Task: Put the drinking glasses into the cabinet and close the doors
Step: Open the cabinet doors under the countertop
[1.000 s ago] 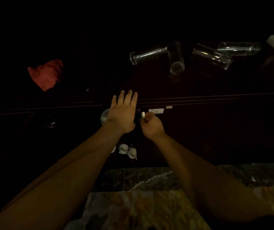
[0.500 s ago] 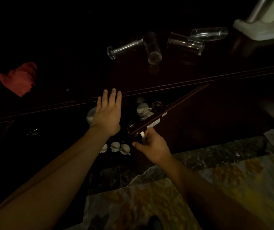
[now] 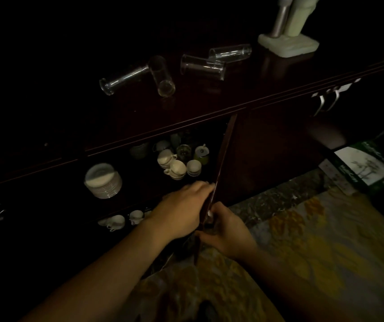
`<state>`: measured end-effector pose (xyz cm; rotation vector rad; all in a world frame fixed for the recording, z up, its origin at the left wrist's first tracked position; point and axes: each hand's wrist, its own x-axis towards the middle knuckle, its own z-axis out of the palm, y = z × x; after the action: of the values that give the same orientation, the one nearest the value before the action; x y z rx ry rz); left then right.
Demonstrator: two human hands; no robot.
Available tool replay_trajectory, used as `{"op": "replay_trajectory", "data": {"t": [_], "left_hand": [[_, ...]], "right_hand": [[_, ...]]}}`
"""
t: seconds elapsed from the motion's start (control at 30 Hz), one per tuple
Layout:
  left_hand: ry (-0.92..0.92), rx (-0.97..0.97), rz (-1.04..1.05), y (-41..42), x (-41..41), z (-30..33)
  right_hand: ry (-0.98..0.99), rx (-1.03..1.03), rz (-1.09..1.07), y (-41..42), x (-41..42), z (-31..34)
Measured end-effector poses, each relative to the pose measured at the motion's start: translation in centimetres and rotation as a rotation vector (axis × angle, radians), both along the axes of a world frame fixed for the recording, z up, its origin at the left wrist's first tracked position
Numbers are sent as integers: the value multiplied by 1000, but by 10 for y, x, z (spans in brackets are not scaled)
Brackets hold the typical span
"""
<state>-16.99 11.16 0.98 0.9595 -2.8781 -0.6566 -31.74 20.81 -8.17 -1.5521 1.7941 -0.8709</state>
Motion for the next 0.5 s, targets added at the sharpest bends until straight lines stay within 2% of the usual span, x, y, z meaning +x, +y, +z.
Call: {"op": "replay_trajectory", "data": {"t": [0.2, 0.37, 0.5], "left_hand": [[-128, -72, -72, 31, -33, -8], [-121, -64, -109, 43, -64, -11], [-81, -56, -131, 49, -89, -11]], "right_hand": [[42, -4, -47, 31, -34, -1], [105, -19, -64, 55, -66, -1], [123, 51, -85, 69, -97, 1]]}}
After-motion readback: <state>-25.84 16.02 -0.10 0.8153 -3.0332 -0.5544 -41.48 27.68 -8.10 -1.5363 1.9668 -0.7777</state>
